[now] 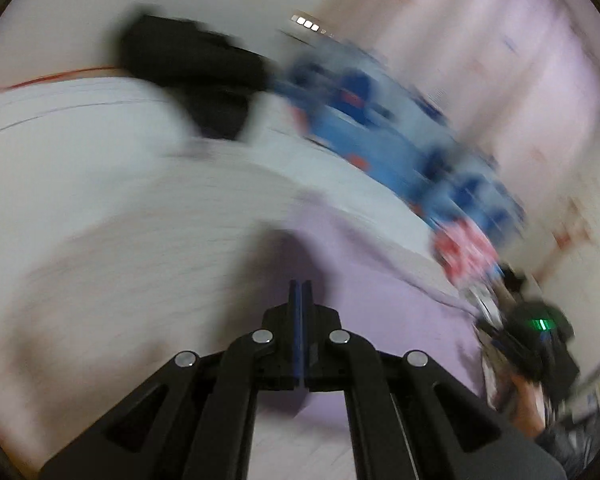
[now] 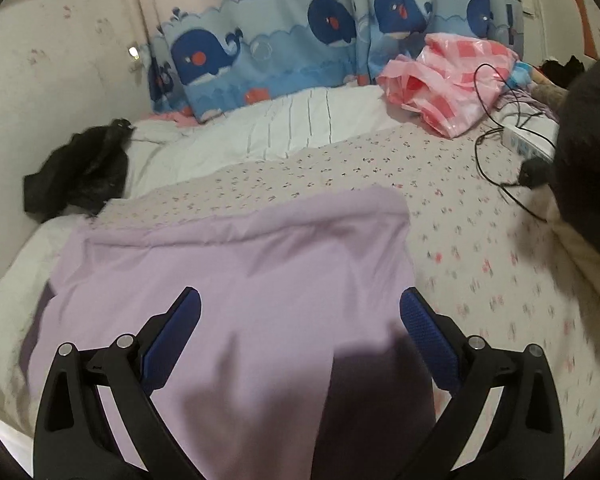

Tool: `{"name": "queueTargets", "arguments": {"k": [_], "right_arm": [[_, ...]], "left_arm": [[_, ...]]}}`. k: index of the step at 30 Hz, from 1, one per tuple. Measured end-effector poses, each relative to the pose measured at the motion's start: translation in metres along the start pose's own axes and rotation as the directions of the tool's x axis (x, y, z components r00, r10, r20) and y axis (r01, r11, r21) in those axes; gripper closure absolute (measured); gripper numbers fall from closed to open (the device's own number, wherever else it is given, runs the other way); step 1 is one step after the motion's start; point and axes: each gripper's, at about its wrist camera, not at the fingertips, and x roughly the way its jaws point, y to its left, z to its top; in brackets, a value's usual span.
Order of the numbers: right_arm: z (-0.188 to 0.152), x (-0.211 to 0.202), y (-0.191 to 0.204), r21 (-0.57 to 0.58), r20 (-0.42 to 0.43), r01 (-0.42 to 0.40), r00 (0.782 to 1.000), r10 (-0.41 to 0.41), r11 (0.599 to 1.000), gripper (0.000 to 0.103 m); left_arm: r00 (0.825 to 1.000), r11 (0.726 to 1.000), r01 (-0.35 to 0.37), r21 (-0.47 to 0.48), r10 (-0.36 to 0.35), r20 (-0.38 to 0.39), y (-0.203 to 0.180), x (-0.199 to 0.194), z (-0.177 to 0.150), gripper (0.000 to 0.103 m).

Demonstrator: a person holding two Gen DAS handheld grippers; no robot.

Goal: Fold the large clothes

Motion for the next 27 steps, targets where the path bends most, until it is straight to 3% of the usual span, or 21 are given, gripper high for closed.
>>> {"name": "queueTargets", "arguments": {"k": [3, 4, 6, 7, 8, 9, 11, 13, 14, 15, 17, 18, 19, 20, 21, 23, 24, 27], "right_arm": [[0.031, 0.046, 0.007, -0.047, -0.005, 0.042, 0.999, -0.042, 0.998, 0.007], [0.039, 0.065, 0.009, -0.066, -0.010, 0.059, 0.998, -0.060, 0.996, 0.007], [0.045, 0.111, 0.010, -0.107, -0.059, 0.144, 0.987, -0.151, 0.984, 0.007], [0.042, 0.136, 0.006, -0.121, -0.113, 0.171, 0.976, -0.185, 0.978, 0.007], [0.034, 0.166, -0.002, -0.102, -0.201, 0.151, 0.965, -0.169, 0.983, 0.007], [0.030, 0.185, -0.015, -0.001, -0.240, 0.070, 0.968, -0.068, 0.998, 0.007], [0.038, 0.193, -0.016, 0.019, -0.238, 0.084, 0.968, -0.077, 0.996, 0.007], [0.042, 0.193, -0.007, -0.047, -0.282, 0.106, 0.953, -0.116, 0.993, 0.007], [0.045, 0.179, -0.002, -0.076, -0.267, 0.111, 0.955, -0.128, 0.991, 0.007], [0.046, 0.159, 0.001, -0.076, -0.235, 0.093, 0.966, -0.108, 0.993, 0.007], [0.037, 0.094, 0.007, -0.025, -0.130, -0.031, 0.991, 0.028, 0.999, 0.007], [0.027, 0.066, 0.011, -0.032, -0.078, -0.051, 0.996, 0.048, 0.998, 0.007], [0.011, 0.035, 0.013, -0.050, -0.027, -0.066, 0.998, 0.064, 0.997, 0.007], [-0.004, 0.020, 0.011, -0.051, -0.006, -0.077, 0.997, 0.076, 0.996, 0.007], [-0.021, 0.018, 0.005, -0.034, -0.019, -0.069, 0.998, 0.068, 0.997, 0.007], [-0.068, 0.063, -0.013, -0.038, -0.191, -0.032, 0.981, 0.025, 0.999, 0.006], [-0.075, 0.065, -0.016, -0.050, -0.151, -0.051, 0.988, 0.043, 0.997, 0.006], [-0.051, 0.041, -0.012, -0.029, -0.190, -0.034, 0.981, 0.028, 0.999, 0.006]], "left_arm": [[0.995, 0.989, 0.069, 0.132, -0.058, -0.084, -0.058, 0.106, 0.023, 0.102], [0.994, 0.986, 0.062, 0.153, -0.046, -0.103, -0.069, 0.139, 0.029, 0.102], [0.991, 0.982, -0.020, 0.187, 0.043, -0.123, -0.072, 0.197, 0.035, 0.102], [0.981, 0.982, -0.088, 0.166, 0.115, -0.159, -0.056, 0.230, 0.030, 0.102], [0.970, 0.988, -0.101, 0.113, 0.123, -0.211, -0.038, 0.250, 0.022, 0.102], [0.957, 0.996, -0.014, -0.084, -0.011, -0.289, 0.004, 0.273, 0.010, 0.100], [0.958, 0.972, 0.039, -0.230, -0.101, -0.268, 0.032, 0.272, 0.005, 0.099], [0.951, 0.986, 0.007, -0.167, -0.058, -0.304, 0.029, 0.262, 0.007, 0.100], [0.951, 0.992, -0.009, -0.129, -0.031, -0.309, 0.022, 0.253, 0.009, 0.100], [0.958, 0.994, 0.000, -0.106, -0.031, -0.287, 0.014, 0.231, 0.015, 0.100], [0.973, 0.993, 0.095, -0.072, -0.108, -0.203, 0.000, 0.178, 0.015, 0.100], [0.981, 0.995, 0.096, -0.029, -0.100, -0.169, -0.006, 0.160, 0.011, 0.088], [0.987, 0.996, 0.083, 0.015, -0.080, -0.142, -0.011, 0.144, 0.005, 0.057], [0.989, 0.996, 0.078, 0.040, -0.073, -0.127, -0.012, 0.133, -0.005, 0.049], [0.988, 0.996, 0.060, 0.061, -0.050, -0.145, -0.009, 0.128, -0.023, 0.048], [0.967, 0.994, 0.034, 0.105, -0.006, -0.256, 0.000, 0.151, -0.050, 0.050], [0.972, 0.990, 0.056, 0.131, -0.024, -0.233, 0.003, 0.153, -0.062, 0.050], [0.976, 0.997, 0.029, 0.076, -0.012, -0.220, 0.000, 0.127, -0.056, 0.052]]}}
